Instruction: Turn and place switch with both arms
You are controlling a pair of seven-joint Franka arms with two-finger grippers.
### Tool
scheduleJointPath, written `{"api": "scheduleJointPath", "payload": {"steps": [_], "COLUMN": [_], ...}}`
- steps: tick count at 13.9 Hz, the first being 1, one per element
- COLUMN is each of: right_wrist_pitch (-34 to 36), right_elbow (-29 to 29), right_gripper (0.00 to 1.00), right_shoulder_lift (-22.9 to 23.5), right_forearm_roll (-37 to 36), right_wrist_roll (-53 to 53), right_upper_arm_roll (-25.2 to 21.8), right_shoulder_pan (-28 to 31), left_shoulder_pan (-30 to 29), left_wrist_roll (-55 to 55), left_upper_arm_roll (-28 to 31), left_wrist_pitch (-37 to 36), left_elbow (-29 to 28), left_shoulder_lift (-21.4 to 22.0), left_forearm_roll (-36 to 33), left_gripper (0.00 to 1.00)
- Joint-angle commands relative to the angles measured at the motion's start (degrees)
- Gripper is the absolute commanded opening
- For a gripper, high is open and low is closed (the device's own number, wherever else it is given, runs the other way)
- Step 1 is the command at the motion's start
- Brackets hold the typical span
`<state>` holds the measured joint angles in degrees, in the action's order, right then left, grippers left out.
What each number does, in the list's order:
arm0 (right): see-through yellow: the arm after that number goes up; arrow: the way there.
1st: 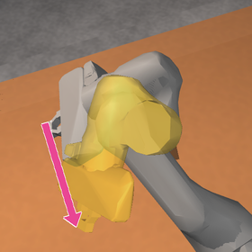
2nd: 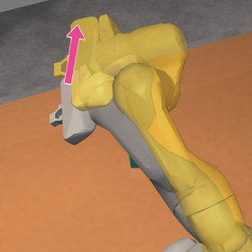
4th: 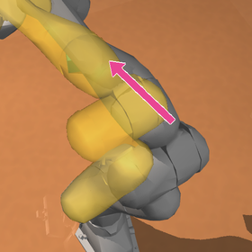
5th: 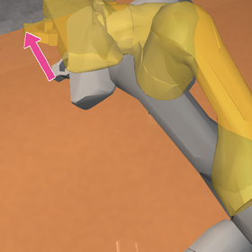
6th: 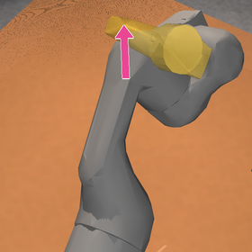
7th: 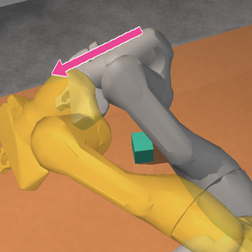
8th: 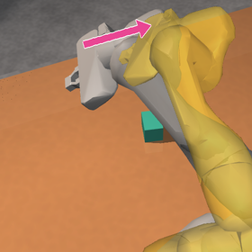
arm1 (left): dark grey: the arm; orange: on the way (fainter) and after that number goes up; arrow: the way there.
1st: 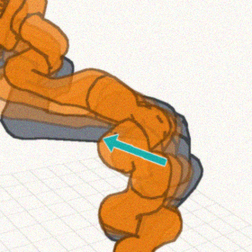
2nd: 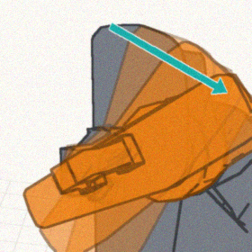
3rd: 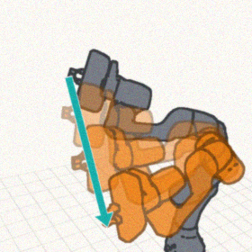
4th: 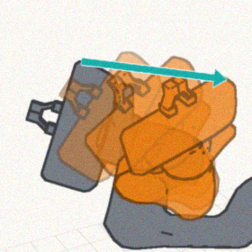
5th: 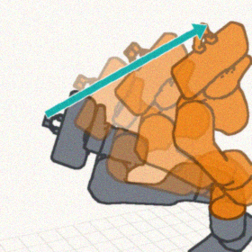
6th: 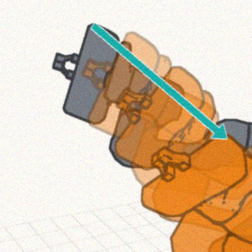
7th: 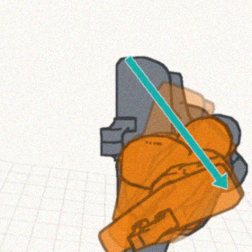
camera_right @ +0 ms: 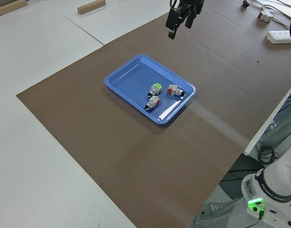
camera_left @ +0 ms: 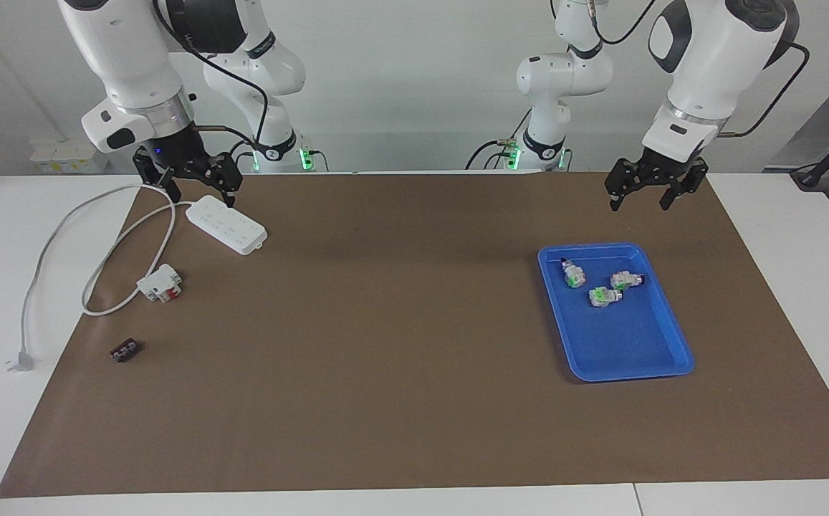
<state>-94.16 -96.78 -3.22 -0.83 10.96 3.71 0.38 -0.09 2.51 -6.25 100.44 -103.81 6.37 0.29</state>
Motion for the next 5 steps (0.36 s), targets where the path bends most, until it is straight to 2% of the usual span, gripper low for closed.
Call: {"api": "scheduleJointPath", "payload": {"steps": [1, 5], "right_wrist_pitch": [1.52, 1.26], "right_elbow": [1.77, 1.24], "right_gripper": [1.00, 1.00], "right_shoulder_lift": [1.20, 1.11], "right_forearm_roll": [0.04, 0.04], "right_wrist_roll": [0.55, 0.55], "right_upper_arm_roll": [0.07, 0.07], "right_shoulder_pan": [0.06, 0.06], "left_shoulder_pan": [0.62, 0.71], "left_wrist_roll": [-0.66, -0.75], "left_upper_arm_roll": [0.45, 0.45], "left_wrist_pitch": [1.17, 1.16], "left_elbow": [-2.27, -2.27], "left_shoulder_lift": [1.80, 1.80], "left_forearm_roll": [0.42, 0.42], "left_gripper": [0.99, 0.99]}}
